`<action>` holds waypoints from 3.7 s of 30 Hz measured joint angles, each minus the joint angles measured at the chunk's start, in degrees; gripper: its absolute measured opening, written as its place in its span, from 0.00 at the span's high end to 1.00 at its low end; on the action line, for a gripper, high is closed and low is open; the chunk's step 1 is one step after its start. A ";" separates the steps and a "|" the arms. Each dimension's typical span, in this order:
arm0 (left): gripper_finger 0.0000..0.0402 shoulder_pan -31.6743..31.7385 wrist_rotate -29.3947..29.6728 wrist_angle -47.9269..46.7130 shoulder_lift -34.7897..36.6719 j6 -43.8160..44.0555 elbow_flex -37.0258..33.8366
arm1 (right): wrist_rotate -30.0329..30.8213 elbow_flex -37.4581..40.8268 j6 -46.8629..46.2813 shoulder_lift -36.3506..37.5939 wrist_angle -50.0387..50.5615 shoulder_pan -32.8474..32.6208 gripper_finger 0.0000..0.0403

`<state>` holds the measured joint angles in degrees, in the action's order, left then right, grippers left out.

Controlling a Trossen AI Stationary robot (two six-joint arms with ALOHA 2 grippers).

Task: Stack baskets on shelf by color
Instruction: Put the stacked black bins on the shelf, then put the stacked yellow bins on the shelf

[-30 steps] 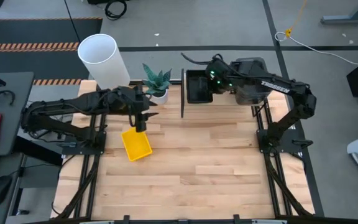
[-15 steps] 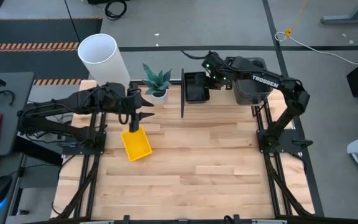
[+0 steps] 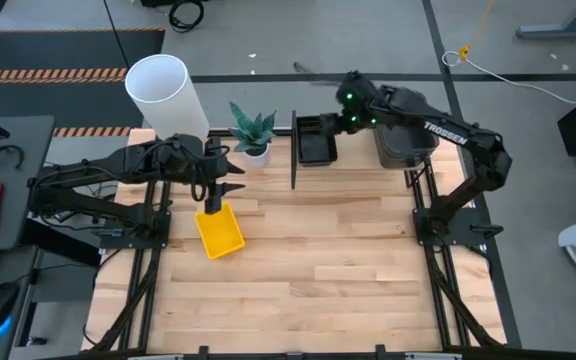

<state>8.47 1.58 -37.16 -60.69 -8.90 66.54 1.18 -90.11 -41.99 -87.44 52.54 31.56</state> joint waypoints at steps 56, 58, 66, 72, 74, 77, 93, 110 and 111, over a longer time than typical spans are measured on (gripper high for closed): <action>0.57 2.73 -2.71 4.60 -0.07 4.78 0.00 | 21.32 -3.48 17.50 -9.53 31.91 0.47 0.98; 0.57 2.73 -2.71 4.56 -0.07 5.04 0.00 | 21.48 -3.48 17.55 -9.53 32.30 1.88 0.98; 0.57 2.73 -2.71 4.55 -0.07 5.26 0.00 | 26.20 -3.48 21.67 -9.55 29.78 4.78 0.99; 0.57 2.73 -2.71 4.34 -0.07 6.16 0.00 | 24.59 -3.67 22.54 -9.59 30.03 5.26 0.99; 0.57 2.73 -2.73 4.08 -0.07 7.09 0.00 | 24.40 -4.88 23.21 -9.64 31.69 4.95 0.99; 0.57 2.73 -5.37 2.29 -0.07 8.67 0.00 | 24.53 -8.62 25.81 -9.66 34.02 4.42 0.99; 0.57 2.71 -16.86 -21.99 -0.03 16.46 -11.22 | 10.73 -26.91 30.20 -9.54 23.10 -7.12 0.98; 0.57 10.37 -5.49 -17.19 -13.23 16.88 -19.71 | 17.17 -26.91 25.59 -9.55 13.27 -18.92 0.98; 0.57 10.38 -4.75 -17.54 -14.48 16.02 -19.71 | 17.16 -26.91 25.16 -9.55 13.07 -18.92 0.98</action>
<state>18.85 -3.17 -54.70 -75.16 7.12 46.83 18.34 -117.01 -16.83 -96.99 65.61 12.64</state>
